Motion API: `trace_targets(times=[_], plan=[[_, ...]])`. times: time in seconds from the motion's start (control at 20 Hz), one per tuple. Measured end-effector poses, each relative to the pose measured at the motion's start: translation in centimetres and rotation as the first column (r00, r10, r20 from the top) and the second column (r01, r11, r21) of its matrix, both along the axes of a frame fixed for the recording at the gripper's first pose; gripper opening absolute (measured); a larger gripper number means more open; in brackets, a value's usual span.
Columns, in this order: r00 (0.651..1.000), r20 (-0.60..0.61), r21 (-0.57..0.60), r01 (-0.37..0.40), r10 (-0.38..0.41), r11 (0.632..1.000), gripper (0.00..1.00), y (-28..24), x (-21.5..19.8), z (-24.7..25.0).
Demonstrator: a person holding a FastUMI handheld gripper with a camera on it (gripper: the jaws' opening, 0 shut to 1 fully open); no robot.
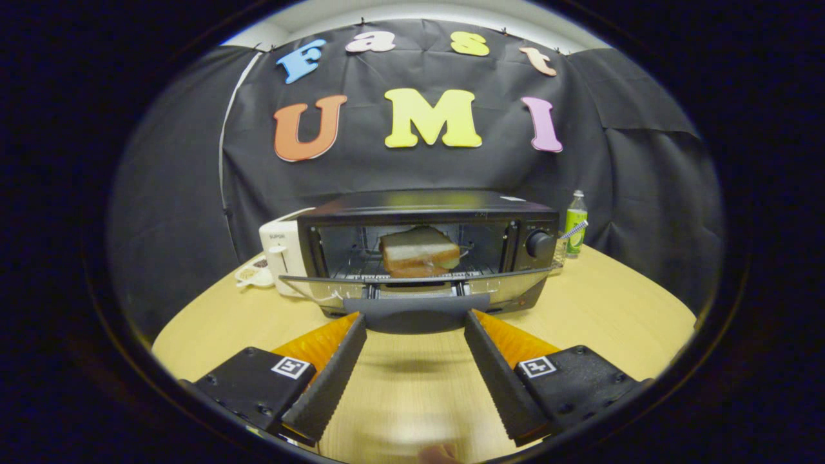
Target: Open the toaster oven, put the food inside, and close the toaster oven door.
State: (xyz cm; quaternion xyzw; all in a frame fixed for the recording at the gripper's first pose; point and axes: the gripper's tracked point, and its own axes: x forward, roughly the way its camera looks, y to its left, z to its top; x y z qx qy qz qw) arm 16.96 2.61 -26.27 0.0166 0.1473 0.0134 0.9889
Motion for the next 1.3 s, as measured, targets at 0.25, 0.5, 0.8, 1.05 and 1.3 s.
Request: trace_targets(times=[0.25, 0.5, 0.8, 1.05, 1.3], plan=[[1.000, 0.006, 0.049, 0.026, -0.026, 0.998, 1.00, -1.3, 1.3, 1.8], [0.999, 0.045, 0.028, 0.016, -0.018, 0.999, 1.00, -1.8, 1.7, 4.6], [0.997, 0.074, 0.038, 0.029, -0.031, 0.999, 1.00, -2.6, -2.3, 9.7], [0.985, 0.168, 0.013, 0.050, -0.051, 0.999, 1.00, -3.4, -7.9, 17.3], [0.969, 0.248, -0.014, 0.002, 0.001, 1.000, 1.00, -3.1, -13.9, 23.3]])
